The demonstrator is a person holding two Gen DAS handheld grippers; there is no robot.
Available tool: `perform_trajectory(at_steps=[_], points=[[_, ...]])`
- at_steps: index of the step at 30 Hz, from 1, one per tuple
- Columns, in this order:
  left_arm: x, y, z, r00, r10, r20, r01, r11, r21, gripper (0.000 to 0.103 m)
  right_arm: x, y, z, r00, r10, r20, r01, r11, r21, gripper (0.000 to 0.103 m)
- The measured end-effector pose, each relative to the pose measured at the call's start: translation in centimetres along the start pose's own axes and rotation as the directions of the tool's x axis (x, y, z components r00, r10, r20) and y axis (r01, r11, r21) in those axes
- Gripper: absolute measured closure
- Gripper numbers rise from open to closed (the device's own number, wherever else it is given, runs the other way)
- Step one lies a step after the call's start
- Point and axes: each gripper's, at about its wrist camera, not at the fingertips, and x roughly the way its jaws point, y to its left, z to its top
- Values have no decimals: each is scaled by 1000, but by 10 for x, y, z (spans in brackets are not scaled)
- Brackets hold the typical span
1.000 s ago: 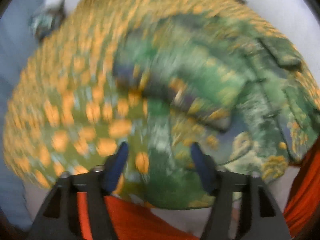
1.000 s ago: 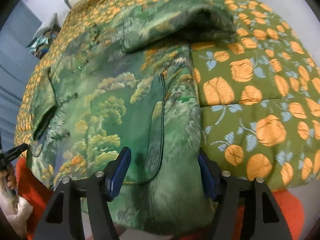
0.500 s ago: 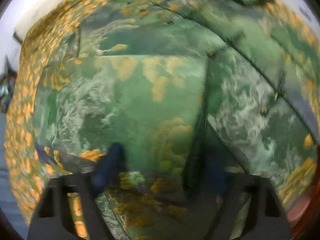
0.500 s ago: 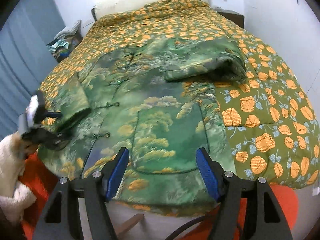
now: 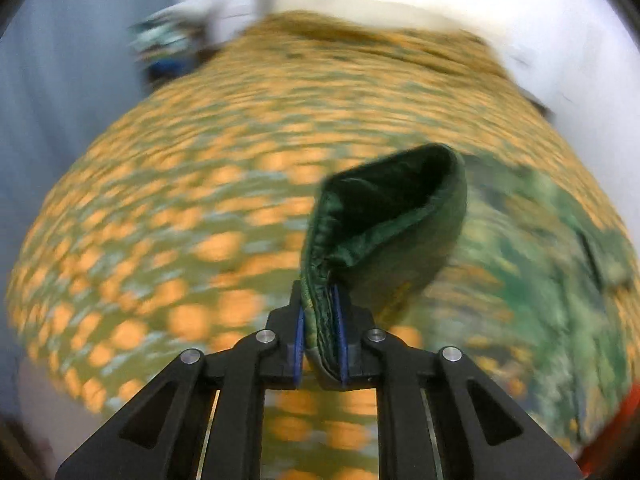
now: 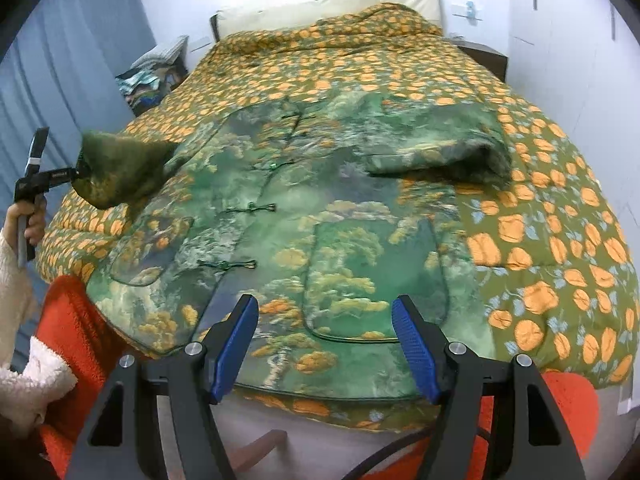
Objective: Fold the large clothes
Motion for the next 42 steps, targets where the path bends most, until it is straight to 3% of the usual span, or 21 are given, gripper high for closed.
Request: perform_trajectory(at_steps=[4,6,7,8,10,12,16,20,21,23,25,27,28,29,31,33,35,37,40,42], points=[[24,78,-27,988,150,-35,-154,969,-194,76,4,9,-1,1000,10,-14,-10,1000,-21,34],[35,96,-41,974,215,-69,-226,933,-279,58,4,9,1,1000,6,-20,-6,1000,-26,34],[36,114,-46,968,236,-83,-250,915,-316,42,4,7,3,1000,1,-21,-1,1000,-28,34],[37,124,-52,964,253,-88,-268,898,-349,32,2,4,7,1000,-6,-19,5,999,-31,34],[31,136,-63,958,277,-77,-284,865,-415,25,0,-1,14,1000,-25,-16,24,999,-45,34],[28,137,-69,960,273,-67,-273,853,-445,18,0,-9,30,997,-78,-8,77,992,-100,32],[13,134,-69,968,251,-22,-236,873,-427,13,13,-20,70,982,-185,29,186,942,-279,14],[-22,79,-75,981,182,59,-146,909,-390,5,76,-28,107,954,-293,61,281,810,-514,12],[-36,94,-89,985,158,70,-121,917,-379,5,95,-29,112,951,-302,64,285,776,-563,12],[-56,84,-102,992,101,77,-69,937,-343,5,149,-30,116,940,-338,45,279,686,-672,12],[-67,73,-117,997,37,70,-14,953,-304,4,199,-36,116,925,-380,4,261,626,-735,14],[-70,48,-129,999,-11,53,25,962,-271,4,231,-43,119,907,-422,7,282,594,-753,14],[-69,32,-133,999,-31,37,39,967,-253,4,238,-47,123,904,-428,17,299,601,-741,17],[-68,24,-137,999,-42,25,47,970,-239,4,239,-52,131,907,-420,18,307,633,-710,22],[-59,4,-142,998,-60,-4,58,978,-200,4,221,-69,156,930,-368,20,313,759,-571,68],[-52,-14,-143,998,-63,-23,59,986,-156,4,186,-88,174,935,-344,88,347,831,-435,86],[-44,-27,-140,997,-64,-32,59,990,-126,4,141,-123,189,939,-315,140,342,902,-265,86],[-42,-37,-136,997,-76,-30,72,990,-119,4,97,-161,194,930,-320,184,343,933,-111,86],[-39,-47,-129,995,-101,-11,99,988,-122,4,48,-213,190,913,-351,206,344,936,73,86],[-37,-52,-126,995,-104,-1,103,988,-119,4,26,-253,180,901,-391,191,358,915,183,86]])
